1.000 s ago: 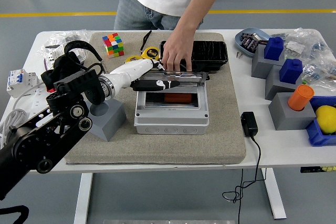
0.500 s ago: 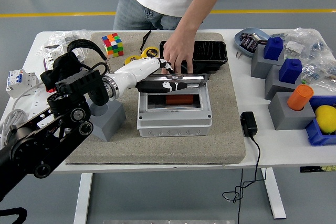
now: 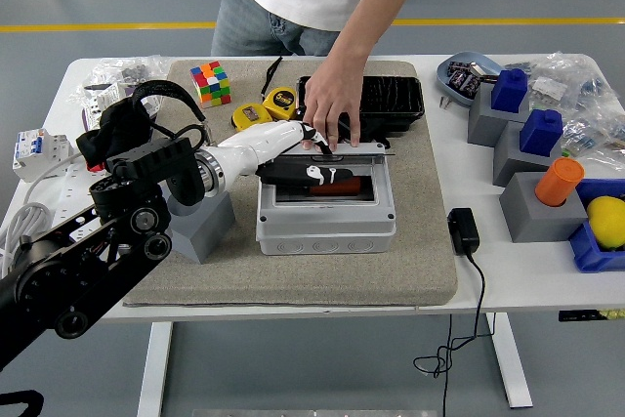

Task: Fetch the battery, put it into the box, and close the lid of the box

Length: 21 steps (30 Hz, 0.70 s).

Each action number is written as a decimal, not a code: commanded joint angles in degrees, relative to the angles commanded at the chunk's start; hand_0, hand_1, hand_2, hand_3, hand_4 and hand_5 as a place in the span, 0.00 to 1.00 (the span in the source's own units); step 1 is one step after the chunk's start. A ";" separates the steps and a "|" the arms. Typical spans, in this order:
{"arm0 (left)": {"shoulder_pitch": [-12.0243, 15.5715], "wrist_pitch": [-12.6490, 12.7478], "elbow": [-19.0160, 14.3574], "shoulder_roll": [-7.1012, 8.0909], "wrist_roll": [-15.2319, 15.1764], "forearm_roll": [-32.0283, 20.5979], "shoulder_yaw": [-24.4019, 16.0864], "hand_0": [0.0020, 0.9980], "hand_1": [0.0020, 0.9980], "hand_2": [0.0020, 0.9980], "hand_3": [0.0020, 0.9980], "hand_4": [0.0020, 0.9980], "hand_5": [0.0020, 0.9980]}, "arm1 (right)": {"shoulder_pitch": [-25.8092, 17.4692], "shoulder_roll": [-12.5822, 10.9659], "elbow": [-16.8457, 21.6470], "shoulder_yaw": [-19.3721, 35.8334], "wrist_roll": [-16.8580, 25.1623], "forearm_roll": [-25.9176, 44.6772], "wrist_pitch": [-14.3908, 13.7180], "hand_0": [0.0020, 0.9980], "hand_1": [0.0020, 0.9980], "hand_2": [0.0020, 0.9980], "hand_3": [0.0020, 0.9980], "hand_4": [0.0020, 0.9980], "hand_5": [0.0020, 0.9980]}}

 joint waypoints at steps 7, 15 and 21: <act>0.24 -3.77 -0.71 0.03 2.94 -4.10 0.20 1.00 1.00 0.87 0.72 1.00 1.00 | 0.03 0.07 0.01 0.05 0.10 0.07 0.03 0.79 0.73 0.73 0.78 1.00 1.00; 0.34 -5.35 -0.43 -0.23 3.37 -4.10 -0.25 1.00 1.00 0.85 0.72 1.00 1.00 | 0.14 -0.03 -0.01 0.28 0.06 -0.07 -0.03 0.79 0.73 0.73 0.78 1.00 1.00; 0.92 -1.31 -0.71 -0.58 -1.13 0.64 -1.85 1.00 0.98 0.84 0.72 1.00 1.00 | 0.19 0.09 -0.02 0.44 0.08 -0.21 -0.05 0.79 0.73 0.73 0.78 1.00 1.00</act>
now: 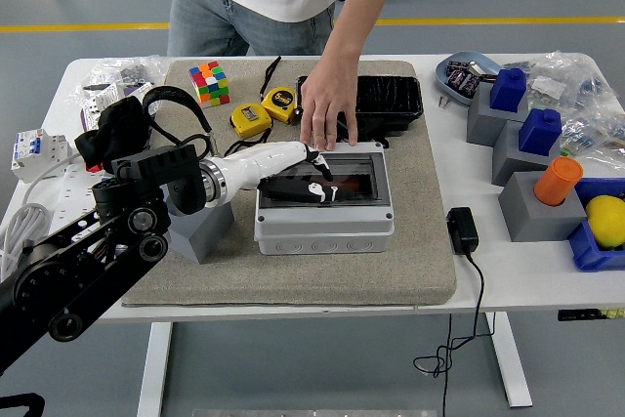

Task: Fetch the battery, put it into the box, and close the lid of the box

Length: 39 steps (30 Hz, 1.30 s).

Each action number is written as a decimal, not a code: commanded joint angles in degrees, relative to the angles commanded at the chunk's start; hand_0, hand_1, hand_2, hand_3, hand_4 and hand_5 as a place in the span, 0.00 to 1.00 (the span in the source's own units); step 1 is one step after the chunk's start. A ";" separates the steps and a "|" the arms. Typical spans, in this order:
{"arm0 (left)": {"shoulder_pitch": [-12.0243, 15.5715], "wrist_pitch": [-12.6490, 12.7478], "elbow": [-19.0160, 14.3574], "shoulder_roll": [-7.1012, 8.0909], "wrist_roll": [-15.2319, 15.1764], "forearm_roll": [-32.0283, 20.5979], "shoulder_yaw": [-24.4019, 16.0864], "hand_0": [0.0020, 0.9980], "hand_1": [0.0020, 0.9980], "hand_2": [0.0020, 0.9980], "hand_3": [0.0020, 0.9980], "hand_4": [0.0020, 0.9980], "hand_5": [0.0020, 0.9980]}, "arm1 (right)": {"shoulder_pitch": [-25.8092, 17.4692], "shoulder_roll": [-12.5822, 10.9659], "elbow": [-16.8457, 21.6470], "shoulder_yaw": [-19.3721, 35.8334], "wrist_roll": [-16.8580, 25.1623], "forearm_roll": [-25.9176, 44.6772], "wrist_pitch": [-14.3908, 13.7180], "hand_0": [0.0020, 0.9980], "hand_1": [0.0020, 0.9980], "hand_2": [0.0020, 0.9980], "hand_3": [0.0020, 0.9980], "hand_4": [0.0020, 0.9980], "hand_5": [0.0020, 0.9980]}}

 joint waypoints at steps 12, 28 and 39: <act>5.65 14.70 1.72 -3.96 -17.59 -0.13 -17.16 0.96 0.92 0.84 0.78 1.00 1.00 | -0.03 0.80 -0.07 -0.21 -0.25 -0.18 -0.15 0.79 0.73 0.73 0.78 1.00 1.00; 14.96 18.34 5.37 -4.59 -27.29 -35.35 -36.74 0.96 0.96 0.92 0.89 1.00 1.00 | -0.01 1.72 -0.16 -0.70 -1.06 -1.19 0.04 0.79 0.73 0.73 0.78 1.00 1.00; 18.71 14.10 9.38 -5.54 -25.60 -40.87 -41.83 0.98 1.00 0.97 0.97 1.00 1.00 | -2.11 3.10 -0.01 -0.56 0.84 -0.93 -1.40 0.80 0.77 0.76 0.80 1.00 1.00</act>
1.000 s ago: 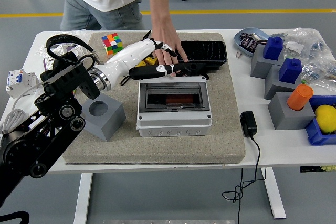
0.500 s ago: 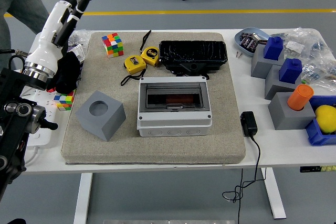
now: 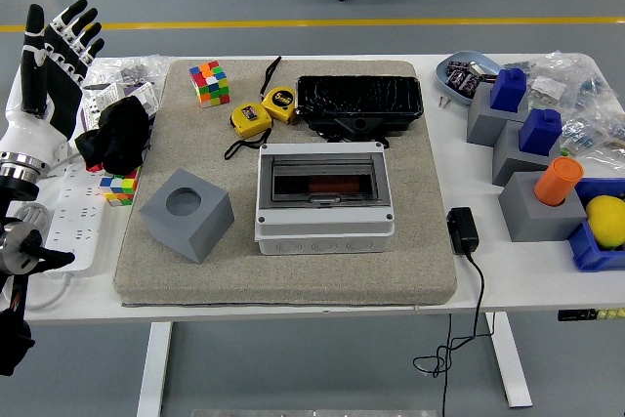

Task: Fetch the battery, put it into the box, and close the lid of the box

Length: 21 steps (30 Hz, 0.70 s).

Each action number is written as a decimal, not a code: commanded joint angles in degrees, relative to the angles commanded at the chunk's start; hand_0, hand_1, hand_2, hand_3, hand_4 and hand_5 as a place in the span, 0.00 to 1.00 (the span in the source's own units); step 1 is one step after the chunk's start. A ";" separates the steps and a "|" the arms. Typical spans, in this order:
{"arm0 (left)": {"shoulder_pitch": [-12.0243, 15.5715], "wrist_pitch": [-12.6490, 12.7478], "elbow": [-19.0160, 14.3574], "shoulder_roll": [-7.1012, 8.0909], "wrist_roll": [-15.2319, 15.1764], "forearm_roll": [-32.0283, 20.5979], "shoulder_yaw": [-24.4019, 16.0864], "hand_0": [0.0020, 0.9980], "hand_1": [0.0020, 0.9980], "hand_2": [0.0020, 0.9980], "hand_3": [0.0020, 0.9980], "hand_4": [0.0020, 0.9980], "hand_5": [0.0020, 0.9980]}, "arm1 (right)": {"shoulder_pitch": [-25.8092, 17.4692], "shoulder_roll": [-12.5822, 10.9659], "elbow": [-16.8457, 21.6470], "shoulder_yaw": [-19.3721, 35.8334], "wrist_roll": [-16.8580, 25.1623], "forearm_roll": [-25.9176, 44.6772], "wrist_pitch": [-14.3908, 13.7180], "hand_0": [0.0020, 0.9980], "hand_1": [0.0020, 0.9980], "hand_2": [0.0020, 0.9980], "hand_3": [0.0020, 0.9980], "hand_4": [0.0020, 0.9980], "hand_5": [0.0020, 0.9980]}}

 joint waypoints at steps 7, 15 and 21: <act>3.60 1.40 -0.27 -1.35 -0.71 5.77 -2.68 0.98 1.00 0.98 0.97 1.00 1.00 | -2.16 1.40 -0.13 0.33 1.71 -0.72 -2.17 0.84 0.85 0.85 0.86 1.00 1.00; 5.84 4.17 -1.41 -1.85 -2.40 13.90 -3.49 0.98 1.00 0.98 0.97 1.00 0.96 | -3.53 1.56 -0.22 -0.69 2.23 -0.92 -2.58 0.88 0.88 0.88 0.88 1.00 1.00; 5.96 6.14 -2.13 -1.94 -3.01 19.71 -4.29 0.97 1.00 0.98 0.97 1.00 0.87 | -3.61 1.72 0.12 -2.15 2.27 0.42 -2.47 0.88 0.89 0.89 0.89 1.00 1.00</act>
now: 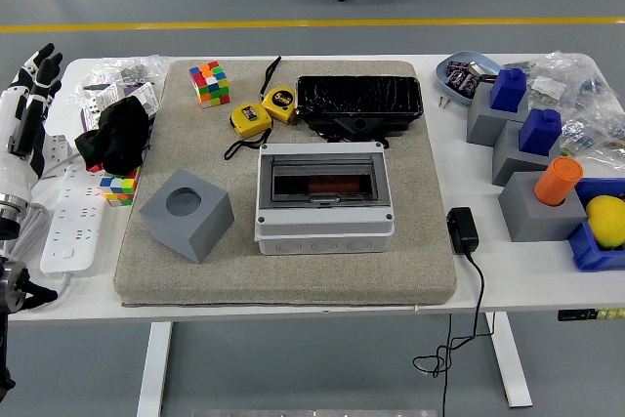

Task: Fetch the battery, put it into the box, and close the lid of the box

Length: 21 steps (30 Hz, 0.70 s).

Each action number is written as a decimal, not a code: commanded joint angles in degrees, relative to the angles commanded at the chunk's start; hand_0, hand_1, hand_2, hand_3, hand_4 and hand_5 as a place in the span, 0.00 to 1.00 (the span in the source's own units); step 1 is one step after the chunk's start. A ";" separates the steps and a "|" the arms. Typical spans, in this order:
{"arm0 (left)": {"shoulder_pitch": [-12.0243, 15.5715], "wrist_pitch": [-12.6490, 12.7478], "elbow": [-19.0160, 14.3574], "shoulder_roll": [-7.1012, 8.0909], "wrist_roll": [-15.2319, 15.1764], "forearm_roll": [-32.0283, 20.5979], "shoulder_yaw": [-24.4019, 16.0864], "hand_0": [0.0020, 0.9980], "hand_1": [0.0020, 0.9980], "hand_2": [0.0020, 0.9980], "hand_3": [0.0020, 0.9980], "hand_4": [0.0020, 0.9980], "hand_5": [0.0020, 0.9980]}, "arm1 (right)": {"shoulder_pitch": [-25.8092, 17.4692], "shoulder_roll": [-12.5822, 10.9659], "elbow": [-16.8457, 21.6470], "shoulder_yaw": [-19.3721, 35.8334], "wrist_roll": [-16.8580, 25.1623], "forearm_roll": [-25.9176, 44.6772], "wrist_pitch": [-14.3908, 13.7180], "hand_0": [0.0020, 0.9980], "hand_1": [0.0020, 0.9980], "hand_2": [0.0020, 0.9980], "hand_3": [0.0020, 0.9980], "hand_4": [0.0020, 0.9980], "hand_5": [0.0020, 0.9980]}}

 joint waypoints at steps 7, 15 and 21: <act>-0.60 0.83 -0.33 0.18 -0.10 -0.08 -0.66 0.96 0.98 0.94 0.91 1.00 0.95 | 0.31 0.07 -0.03 0.27 -0.31 -0.08 0.39 0.88 0.89 0.88 0.89 1.00 1.00; -1.01 1.20 -1.16 -0.06 -0.07 -1.65 -1.76 0.95 0.95 0.92 0.90 1.00 0.97 | 1.60 0.51 -0.37 3.67 -0.69 -2.46 0.77 0.87 0.89 0.87 0.88 1.00 1.00; -1.12 1.27 -1.62 -0.32 0.27 -0.38 -2.23 0.94 0.94 0.91 0.89 1.00 0.99 | 2.35 0.86 -0.37 4.24 -0.58 -2.70 0.58 0.87 0.89 0.87 0.88 1.00 1.00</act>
